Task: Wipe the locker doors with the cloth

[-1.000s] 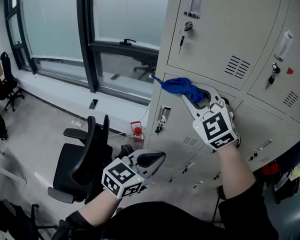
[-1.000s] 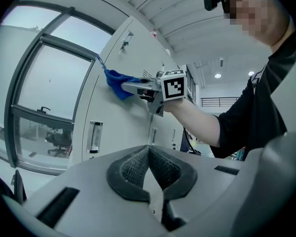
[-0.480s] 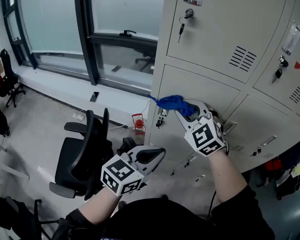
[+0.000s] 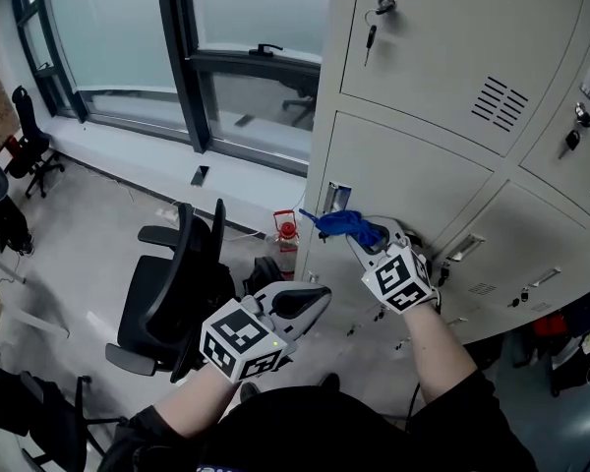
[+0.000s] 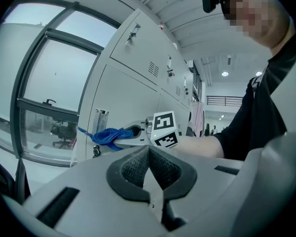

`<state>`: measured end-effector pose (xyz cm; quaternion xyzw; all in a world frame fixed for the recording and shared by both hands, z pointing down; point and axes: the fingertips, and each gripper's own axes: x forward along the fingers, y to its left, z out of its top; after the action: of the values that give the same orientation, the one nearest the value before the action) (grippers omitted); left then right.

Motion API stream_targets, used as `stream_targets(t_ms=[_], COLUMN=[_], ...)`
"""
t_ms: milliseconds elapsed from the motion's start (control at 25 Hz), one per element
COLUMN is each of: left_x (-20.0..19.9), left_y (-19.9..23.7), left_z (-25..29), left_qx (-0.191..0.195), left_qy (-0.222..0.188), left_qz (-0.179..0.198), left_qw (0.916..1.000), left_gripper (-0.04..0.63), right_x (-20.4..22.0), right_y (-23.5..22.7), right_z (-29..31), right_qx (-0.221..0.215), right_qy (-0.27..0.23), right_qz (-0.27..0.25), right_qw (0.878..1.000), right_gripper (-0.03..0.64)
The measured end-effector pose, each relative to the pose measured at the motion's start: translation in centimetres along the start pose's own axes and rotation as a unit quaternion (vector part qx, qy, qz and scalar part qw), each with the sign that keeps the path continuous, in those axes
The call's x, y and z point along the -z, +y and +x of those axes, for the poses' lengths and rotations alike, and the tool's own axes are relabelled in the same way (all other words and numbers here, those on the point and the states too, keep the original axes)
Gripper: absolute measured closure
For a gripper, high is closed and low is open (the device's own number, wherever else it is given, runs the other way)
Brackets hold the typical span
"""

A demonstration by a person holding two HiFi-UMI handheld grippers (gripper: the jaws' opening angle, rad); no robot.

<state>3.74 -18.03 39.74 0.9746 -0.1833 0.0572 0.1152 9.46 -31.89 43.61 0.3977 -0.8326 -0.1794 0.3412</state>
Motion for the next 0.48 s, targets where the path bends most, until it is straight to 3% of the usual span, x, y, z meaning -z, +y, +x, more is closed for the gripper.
stream_targets(t_ms=[480], left_x=[0.4], left_y=[0.4], left_z=[-0.5], left_qx=[-0.019], left_qy=[-0.001], left_qz=[-0.006], left_qw=[0.9998], left_gripper=[0.588], right_x=[7.0], right_y=[4.8], right_z=[3.9], right_qx=[-0.045], right_qy=[0.037], right_qz=[0.032], right_qw=[0.998], right_gripper=[0.514])
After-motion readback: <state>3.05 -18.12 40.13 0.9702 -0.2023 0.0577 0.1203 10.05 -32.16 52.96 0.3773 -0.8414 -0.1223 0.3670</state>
